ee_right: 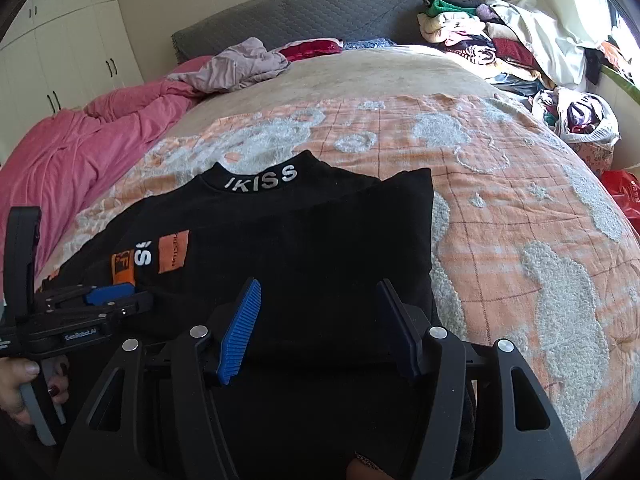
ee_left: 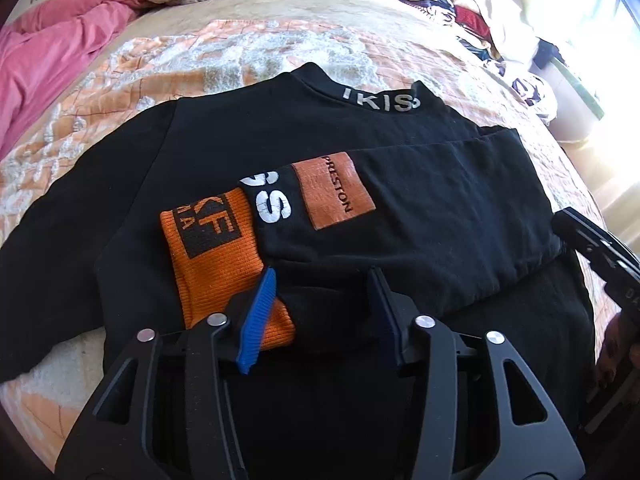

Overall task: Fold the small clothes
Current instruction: 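Move the left gripper to the other sleeve's orange cuff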

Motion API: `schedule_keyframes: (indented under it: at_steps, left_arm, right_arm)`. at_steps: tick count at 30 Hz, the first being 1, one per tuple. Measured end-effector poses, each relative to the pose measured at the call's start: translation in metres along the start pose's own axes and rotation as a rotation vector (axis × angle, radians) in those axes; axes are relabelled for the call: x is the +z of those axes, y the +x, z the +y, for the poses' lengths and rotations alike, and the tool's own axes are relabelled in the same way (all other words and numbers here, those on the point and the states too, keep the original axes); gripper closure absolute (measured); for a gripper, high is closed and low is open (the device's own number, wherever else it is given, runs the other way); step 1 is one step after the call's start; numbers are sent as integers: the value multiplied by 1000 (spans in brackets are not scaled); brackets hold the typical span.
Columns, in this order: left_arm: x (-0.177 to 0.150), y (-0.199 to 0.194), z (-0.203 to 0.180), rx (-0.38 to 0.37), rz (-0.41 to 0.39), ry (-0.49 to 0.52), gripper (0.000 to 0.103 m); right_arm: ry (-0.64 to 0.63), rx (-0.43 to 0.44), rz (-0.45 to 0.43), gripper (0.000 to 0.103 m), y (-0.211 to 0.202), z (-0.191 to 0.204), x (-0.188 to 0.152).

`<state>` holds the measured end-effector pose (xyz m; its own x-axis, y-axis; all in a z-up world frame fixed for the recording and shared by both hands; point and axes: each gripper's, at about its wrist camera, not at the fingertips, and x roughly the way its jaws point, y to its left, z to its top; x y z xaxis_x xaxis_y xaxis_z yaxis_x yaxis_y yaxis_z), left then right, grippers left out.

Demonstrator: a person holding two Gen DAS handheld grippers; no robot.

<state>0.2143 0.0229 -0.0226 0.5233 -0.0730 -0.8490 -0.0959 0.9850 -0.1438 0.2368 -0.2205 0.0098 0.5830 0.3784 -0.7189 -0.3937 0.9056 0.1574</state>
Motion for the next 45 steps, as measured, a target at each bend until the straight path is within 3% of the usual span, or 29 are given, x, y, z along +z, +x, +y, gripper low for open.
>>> schedule_keyframes:
  at_steps: [2, 4, 7, 13, 23, 34, 45]
  left_arm:
    - [-3, -1, 3, -5, 3, 6, 60]
    - [-5, -3, 5, -7, 4, 4, 60]
    - [-5, -6, 7, -16, 3, -8, 60]
    - [-6, -12, 7, -19, -15, -11, 58]
    - [-6, -36, 16, -34, -70, -64, 33]
    - [-14, -64, 33, 7, -123, -88, 17]
    - [-31, -86, 55, 49, -147, -130, 16]
  right_arm:
    - [2, -48, 50, 33, 10, -4, -3]
    - [16, -89, 113, 33, 23, -12, -8]
    - [14, -87, 130, 33, 27, -12, -11]
    - [-13, -49, 108, 26, 18, 2, -11]
    - [-25, -21, 62, 13, 4, 21, -7]
    - [-12, 7, -18, 6, -17, 31, -2]
    - [-45, 15, -61, 6, -36, 48, -1]
